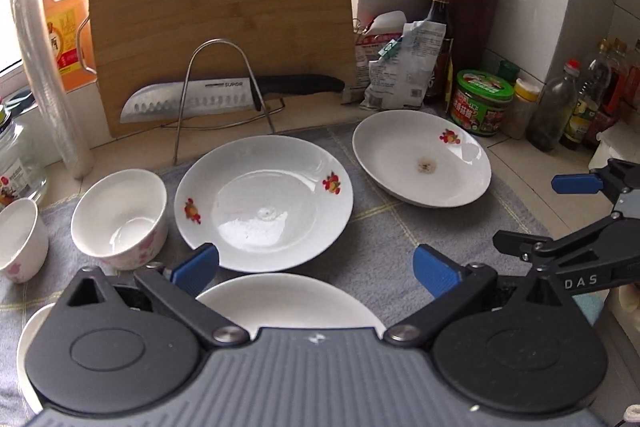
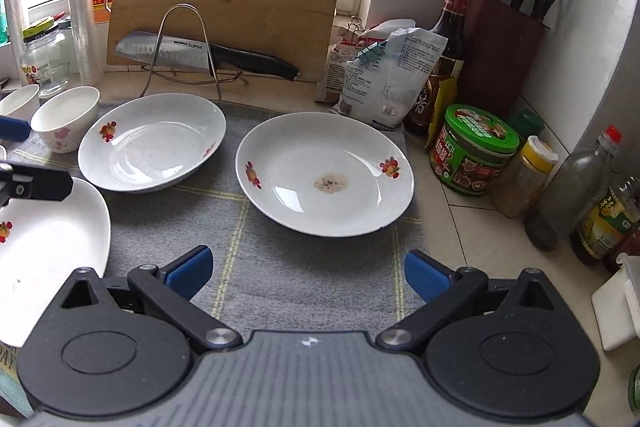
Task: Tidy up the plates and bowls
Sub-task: 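Move the left tool toward the stained white plate beside the green jar, then close the left tool on the rim of the stained white plate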
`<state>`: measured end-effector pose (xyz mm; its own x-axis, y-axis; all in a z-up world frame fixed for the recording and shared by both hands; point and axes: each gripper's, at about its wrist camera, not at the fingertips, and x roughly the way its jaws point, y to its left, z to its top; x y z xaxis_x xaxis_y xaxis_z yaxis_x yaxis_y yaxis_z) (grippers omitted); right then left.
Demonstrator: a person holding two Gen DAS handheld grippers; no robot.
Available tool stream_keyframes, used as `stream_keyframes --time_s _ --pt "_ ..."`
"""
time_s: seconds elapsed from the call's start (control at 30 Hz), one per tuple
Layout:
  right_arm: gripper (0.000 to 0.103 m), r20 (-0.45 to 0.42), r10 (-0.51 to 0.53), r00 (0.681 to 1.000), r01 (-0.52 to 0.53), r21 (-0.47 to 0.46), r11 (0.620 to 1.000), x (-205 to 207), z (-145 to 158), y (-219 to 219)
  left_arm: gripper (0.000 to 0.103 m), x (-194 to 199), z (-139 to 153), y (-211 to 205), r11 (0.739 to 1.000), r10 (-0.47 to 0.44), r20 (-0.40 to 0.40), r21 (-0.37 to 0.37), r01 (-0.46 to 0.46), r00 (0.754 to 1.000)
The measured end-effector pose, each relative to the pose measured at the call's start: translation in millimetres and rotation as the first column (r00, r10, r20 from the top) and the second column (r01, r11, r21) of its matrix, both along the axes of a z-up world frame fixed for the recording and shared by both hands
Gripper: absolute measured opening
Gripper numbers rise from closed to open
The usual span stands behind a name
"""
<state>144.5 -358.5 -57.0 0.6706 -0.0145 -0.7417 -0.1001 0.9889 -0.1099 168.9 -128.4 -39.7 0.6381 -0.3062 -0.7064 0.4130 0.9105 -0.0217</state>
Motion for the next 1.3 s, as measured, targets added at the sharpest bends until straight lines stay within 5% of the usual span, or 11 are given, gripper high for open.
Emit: stream_keyframes --time_s 0.27,0.77,1.1,1.3 --pt "0.103 0.012 0.030 0.999 -0.031 0.029 0.999 19 -15 -35 0.102 47 6 -46 0.996 -0.090 -0.052 -0.013 0.089 0.995" --pt "0.103 -0.016 0.087 0.996 -0.085 0.095 0.992 48 -47 -71 0.102 144 -12 -146 0.962 -0.254 -0.081 0.085 0.260 0.964" --pt "0.103 -0.010 0.220 0.976 -0.218 0.079 0.973 62 -58 -67 0.097 179 -36 -168 0.893 -0.415 -0.124 0.136 0.429 0.902" --pt "0.103 -0.035 0.231 0.972 -0.227 0.102 0.969 71 -69 -71 0.095 195 -48 -171 0.885 -0.434 -0.171 0.106 0.454 0.885"
